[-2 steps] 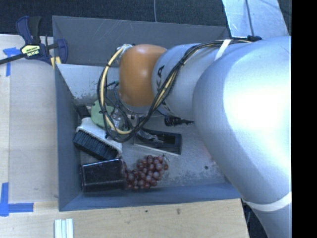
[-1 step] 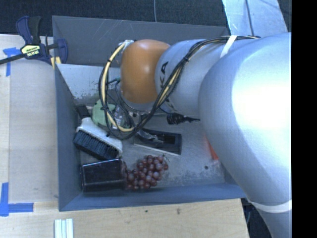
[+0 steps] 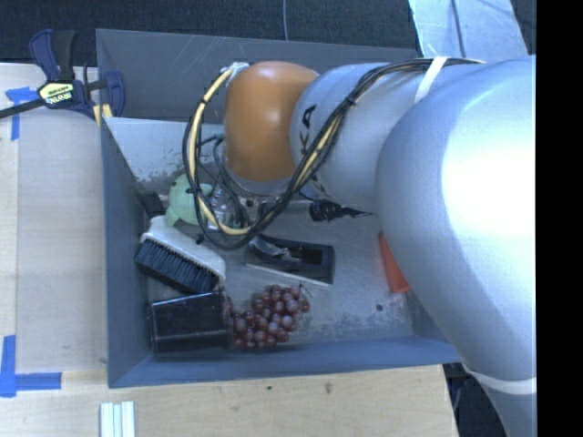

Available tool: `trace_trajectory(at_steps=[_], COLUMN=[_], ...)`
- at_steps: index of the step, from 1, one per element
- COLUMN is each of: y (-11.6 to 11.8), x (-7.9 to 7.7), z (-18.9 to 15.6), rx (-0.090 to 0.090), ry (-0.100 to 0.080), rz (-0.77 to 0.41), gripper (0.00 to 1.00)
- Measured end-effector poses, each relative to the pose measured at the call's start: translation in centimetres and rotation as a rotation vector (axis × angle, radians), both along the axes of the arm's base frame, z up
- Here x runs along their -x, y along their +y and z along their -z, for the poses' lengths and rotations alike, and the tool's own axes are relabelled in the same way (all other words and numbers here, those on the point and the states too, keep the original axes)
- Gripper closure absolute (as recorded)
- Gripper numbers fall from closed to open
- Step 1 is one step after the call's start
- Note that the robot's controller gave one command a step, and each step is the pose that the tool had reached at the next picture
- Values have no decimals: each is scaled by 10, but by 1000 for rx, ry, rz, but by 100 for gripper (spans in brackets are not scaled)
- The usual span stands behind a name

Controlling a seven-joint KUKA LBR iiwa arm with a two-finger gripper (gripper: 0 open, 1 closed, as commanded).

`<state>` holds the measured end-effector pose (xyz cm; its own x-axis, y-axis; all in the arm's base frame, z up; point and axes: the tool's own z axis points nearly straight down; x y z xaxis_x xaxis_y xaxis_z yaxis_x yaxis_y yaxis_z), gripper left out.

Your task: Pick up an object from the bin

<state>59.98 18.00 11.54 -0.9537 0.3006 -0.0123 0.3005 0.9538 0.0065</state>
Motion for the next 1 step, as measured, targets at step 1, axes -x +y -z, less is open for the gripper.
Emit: trace_trajectory(at_steps=[1], y=[0], x=[-1], z=[-13], rx=[-1], ry=[-4], rz=[-1], gripper=[100])
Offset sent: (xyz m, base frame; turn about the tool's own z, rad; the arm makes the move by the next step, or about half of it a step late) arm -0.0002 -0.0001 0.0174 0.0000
